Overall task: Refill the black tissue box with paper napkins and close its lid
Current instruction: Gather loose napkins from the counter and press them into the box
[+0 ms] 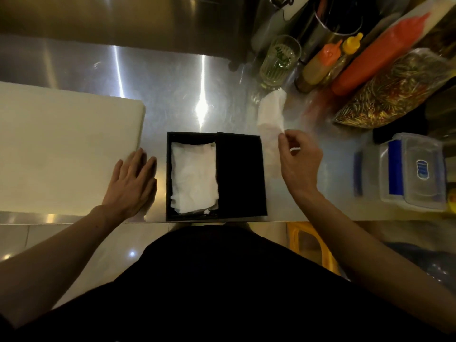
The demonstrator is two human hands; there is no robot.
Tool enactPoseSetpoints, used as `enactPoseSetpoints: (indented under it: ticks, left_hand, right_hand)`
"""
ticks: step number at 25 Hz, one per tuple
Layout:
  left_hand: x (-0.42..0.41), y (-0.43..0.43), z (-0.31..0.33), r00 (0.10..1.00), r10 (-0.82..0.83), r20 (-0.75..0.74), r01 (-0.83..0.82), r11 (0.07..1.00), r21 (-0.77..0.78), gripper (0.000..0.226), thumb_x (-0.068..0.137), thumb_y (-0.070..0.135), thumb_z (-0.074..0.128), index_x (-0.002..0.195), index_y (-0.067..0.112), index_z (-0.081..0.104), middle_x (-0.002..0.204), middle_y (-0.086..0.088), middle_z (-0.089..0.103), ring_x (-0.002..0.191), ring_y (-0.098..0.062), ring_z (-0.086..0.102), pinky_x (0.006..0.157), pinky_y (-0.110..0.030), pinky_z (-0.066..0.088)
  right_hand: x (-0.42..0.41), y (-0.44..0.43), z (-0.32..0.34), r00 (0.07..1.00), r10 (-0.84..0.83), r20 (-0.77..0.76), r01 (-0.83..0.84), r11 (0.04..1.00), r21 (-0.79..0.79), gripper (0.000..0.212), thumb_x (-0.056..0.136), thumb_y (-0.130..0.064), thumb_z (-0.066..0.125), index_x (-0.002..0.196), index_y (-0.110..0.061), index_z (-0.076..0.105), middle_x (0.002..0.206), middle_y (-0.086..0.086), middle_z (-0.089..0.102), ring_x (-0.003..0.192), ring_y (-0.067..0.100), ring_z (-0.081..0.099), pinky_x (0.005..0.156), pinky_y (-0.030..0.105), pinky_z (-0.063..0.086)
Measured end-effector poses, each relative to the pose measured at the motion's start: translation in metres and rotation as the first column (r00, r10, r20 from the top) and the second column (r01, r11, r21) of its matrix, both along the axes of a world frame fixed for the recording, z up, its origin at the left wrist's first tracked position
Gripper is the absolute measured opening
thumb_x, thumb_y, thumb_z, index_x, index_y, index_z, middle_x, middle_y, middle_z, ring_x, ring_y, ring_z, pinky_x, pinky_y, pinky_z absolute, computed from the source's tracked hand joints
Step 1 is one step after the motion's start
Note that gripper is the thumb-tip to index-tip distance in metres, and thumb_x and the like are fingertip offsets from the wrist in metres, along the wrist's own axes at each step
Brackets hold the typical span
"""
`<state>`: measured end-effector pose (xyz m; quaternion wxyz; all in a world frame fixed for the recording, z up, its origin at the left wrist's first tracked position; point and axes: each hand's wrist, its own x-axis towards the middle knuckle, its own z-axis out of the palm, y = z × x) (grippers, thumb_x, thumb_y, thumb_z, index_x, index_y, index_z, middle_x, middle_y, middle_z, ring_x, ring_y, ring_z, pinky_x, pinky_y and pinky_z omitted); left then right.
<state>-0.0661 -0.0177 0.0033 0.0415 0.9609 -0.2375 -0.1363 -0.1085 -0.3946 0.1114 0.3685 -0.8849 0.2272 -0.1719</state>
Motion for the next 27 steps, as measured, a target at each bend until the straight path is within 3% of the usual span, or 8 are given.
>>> enactPoseSetpoints:
  ticks: [6,9,12,14,17,20,24,27]
  left_hand:
    - [0.009,0.020,-0.012,1.000,0.011,-0.004,-0.012,0.999,-0.034,0.062,0.100,0.046,0.023,0.156,0.018,0.018,0.163,-0.019,0.008,0.152,-0.033,0.004,0.120,-0.039,-0.008]
    - [0.008,0.021,-0.016,1.000,0.028,-0.006,-0.028,0.999,-0.044,0.061,0.102,0.044,0.026,0.156,0.018,0.019,0.164,-0.018,0.008,0.152,-0.032,0.005,0.121,-0.046,0.003]
    - [0.008,0.021,-0.017,1.000,0.028,0.007,-0.027,0.997,-0.068,0.061,0.101,0.044,0.025,0.155,0.017,0.022,0.163,-0.018,0.011,0.152,-0.032,0.008,0.120,-0.047,0.006]
    - [0.008,0.021,-0.018,0.999,0.028,0.016,-0.026,0.996,-0.090,0.061,0.100,0.044,0.024,0.154,0.016,0.025,0.163,-0.019,0.013,0.151,-0.032,0.010,0.120,-0.047,0.007]
    - [0.008,0.023,-0.020,0.999,0.027,0.030,-0.024,0.994,-0.104,0.061,0.100,0.044,0.024,0.154,0.016,0.026,0.163,-0.019,0.014,0.151,-0.033,0.012,0.120,-0.048,0.009]
    - [0.008,0.023,-0.022,0.999,0.022,0.041,-0.017,0.993,-0.113,0.061,0.100,0.043,0.025,0.153,0.015,0.028,0.162,-0.019,0.016,0.151,-0.033,0.014,0.119,-0.049,0.013]
    - [0.008,0.024,-0.023,0.999,0.013,0.046,-0.008,0.993,-0.116,0.060,0.100,0.043,0.026,0.153,0.015,0.028,0.162,-0.020,0.016,0.150,-0.034,0.014,0.119,-0.050,0.014]
    - [0.009,0.024,-0.025,0.999,0.013,0.049,-0.007,0.994,-0.112,0.060,0.099,0.043,0.026,0.153,0.015,0.028,0.162,-0.019,0.016,0.151,-0.033,0.013,0.119,-0.050,0.013]
  right_hand:
    - [-0.009,0.111,0.010,0.992,0.094,-0.084,-0.094,0.996,0.007,0.014,0.093,-0.021,0.062,0.097,-0.012,0.071,0.086,-0.004,0.061,0.071,0.001,0.054,0.067,0.006,0.043]
    - [-0.010,0.150,-0.006,0.973,0.083,-0.214,-0.085,0.996,-0.002,0.017,0.095,-0.024,0.059,0.101,-0.012,0.069,0.092,-0.002,0.060,0.076,0.004,0.053,0.070,0.009,0.046]
    - [-0.016,0.178,-0.024,0.910,0.130,-0.393,-0.145,0.989,-0.008,0.028,0.097,-0.034,0.053,0.110,-0.012,0.065,0.104,0.004,0.058,0.088,0.013,0.059,0.082,0.031,0.055]
    - [-0.020,0.189,-0.028,0.859,0.180,-0.479,-0.240,0.968,-0.068,0.034,0.098,-0.039,0.048,0.114,-0.011,0.060,0.112,0.008,0.056,0.095,0.019,0.058,0.083,0.038,0.056]
    - [-0.014,0.191,-0.023,0.883,0.219,-0.415,-0.349,0.897,-0.271,0.040,0.097,-0.035,0.050,0.129,-0.011,0.053,0.124,0.011,0.054,0.110,0.024,0.054,0.085,0.036,0.055]
    - [0.007,0.185,-0.029,0.888,0.284,-0.361,-0.432,0.785,-0.445,0.046,0.097,-0.029,0.050,0.139,-0.009,0.046,0.142,0.018,0.047,0.131,0.031,0.044,0.104,0.040,0.042]
    - [0.021,0.183,-0.048,0.723,0.342,-0.600,-0.614,0.717,-0.331,0.056,0.103,-0.037,0.032,0.152,-0.013,0.018,0.160,0.018,0.012,0.148,0.030,0.011,0.119,0.044,0.017]
    - [0.013,0.189,-0.065,0.657,0.319,-0.684,-0.639,0.716,-0.280,0.059,0.103,-0.044,0.023,0.153,-0.017,0.007,0.161,0.018,0.001,0.149,0.031,0.003,0.119,0.047,0.010]
